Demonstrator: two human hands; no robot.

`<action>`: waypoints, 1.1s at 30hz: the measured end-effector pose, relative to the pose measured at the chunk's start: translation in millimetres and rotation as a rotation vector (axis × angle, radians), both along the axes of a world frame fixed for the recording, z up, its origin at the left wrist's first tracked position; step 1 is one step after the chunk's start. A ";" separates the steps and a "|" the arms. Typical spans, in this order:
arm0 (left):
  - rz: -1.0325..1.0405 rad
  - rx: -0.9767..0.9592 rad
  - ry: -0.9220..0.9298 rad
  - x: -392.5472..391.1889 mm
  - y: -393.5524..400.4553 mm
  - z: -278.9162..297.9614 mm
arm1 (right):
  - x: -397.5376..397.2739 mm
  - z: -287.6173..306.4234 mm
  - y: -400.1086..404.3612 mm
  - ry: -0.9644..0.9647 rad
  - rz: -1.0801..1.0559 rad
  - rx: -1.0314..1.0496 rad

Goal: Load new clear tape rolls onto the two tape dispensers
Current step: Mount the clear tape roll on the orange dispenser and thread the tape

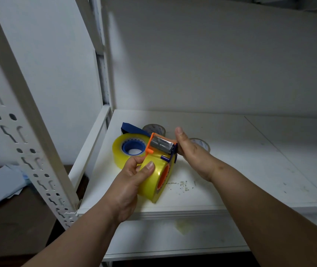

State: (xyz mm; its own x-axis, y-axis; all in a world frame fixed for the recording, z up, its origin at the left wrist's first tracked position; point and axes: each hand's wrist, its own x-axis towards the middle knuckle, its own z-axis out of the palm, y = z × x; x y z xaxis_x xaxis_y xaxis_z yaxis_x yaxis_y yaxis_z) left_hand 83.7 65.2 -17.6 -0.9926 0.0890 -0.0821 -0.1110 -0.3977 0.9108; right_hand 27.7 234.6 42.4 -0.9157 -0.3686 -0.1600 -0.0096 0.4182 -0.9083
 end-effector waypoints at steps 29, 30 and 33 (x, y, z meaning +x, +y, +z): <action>-0.051 0.077 -0.435 -32.3 28.1 16.3 | -21.0 -32.1 40.8 0.121 0.049 0.391; -0.069 0.054 -0.444 -34.4 29.3 15.5 | -22.6 -29.6 44.2 0.130 0.067 0.444; -0.148 -0.088 -0.404 -38.5 33.0 11.8 | -29.6 -27.0 51.5 0.156 0.111 0.631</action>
State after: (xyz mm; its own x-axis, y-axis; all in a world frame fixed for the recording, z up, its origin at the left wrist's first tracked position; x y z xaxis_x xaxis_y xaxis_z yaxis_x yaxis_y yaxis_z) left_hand 45.1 98.2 -5.8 -0.8565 0.2031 -0.4745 -0.5150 -0.2735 0.8124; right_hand -1.9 286.1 15.3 -0.9075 -0.3412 -0.2451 -0.1952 0.8590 -0.4733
